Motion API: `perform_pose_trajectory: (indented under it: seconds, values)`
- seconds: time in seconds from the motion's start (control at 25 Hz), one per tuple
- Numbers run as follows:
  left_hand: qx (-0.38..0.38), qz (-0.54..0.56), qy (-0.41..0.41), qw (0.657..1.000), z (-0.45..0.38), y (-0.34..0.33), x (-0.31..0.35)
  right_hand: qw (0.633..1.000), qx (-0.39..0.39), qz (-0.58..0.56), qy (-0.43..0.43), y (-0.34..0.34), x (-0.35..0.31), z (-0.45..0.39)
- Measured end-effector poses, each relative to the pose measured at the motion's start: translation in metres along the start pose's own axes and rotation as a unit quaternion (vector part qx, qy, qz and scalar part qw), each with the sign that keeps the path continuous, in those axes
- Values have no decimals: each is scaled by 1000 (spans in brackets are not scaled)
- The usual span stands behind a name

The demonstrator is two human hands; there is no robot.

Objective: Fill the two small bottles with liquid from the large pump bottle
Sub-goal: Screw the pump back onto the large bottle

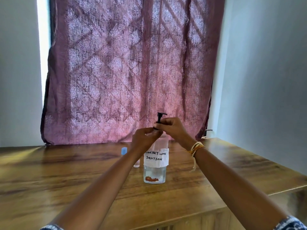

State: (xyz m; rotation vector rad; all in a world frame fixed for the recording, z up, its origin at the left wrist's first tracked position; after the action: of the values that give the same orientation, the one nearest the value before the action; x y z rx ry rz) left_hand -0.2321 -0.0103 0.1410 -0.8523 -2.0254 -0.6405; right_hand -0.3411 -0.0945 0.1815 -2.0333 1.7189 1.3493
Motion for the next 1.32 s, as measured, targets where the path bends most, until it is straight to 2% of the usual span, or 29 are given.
perform_pose_trajectory:
  seconds: [0.12,0.36,0.44,0.52,0.6,0.92,1.0,1.16,1.24,1.32]
  values:
    - [-40,2,-1,999,2,-5,-8,999,-31,-28,-7,0,2,3]
    - [-71,28,-7,997,5,-3,-15,999,18,27,-32,-4,13,-4]
    - [-73,41,-3,997,4,-5,-17,1000,-19,-5,-12,-8,10,-4]
    - [-70,64,8,995,0,-5,-20,989,-92,-114,-13,-14,7,-2]
    - [-66,88,26,994,-3,-5,-23,979,-131,-156,-2,-16,2,-2]
    - [-82,148,41,985,-8,-12,-33,998,-29,-60,1,-7,17,-10]
    - [-87,162,34,982,-7,-15,-33,997,-43,-64,5,-9,15,-10]
    - [-81,166,26,982,-8,-16,-40,976,-161,-146,7,-15,7,-4]
    - [-82,173,26,981,-9,-17,-42,980,-158,-120,5,-9,10,-7]
    - [-88,179,22,980,-10,-18,-40,989,-121,-80,1,-7,11,-10]
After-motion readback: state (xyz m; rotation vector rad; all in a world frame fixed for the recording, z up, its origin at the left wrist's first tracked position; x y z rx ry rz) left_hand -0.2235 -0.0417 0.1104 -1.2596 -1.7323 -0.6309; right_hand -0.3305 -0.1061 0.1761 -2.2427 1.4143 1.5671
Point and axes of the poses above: each hand's wrist, its own z-axis away from the middle knuckle, its own y-axis out of the back of the hand, x = y × z, the point moved 7 cm from there along -z, towards the middle knuckle, and after that the axes turned 9 degrees about z, right-handed, at the moved point
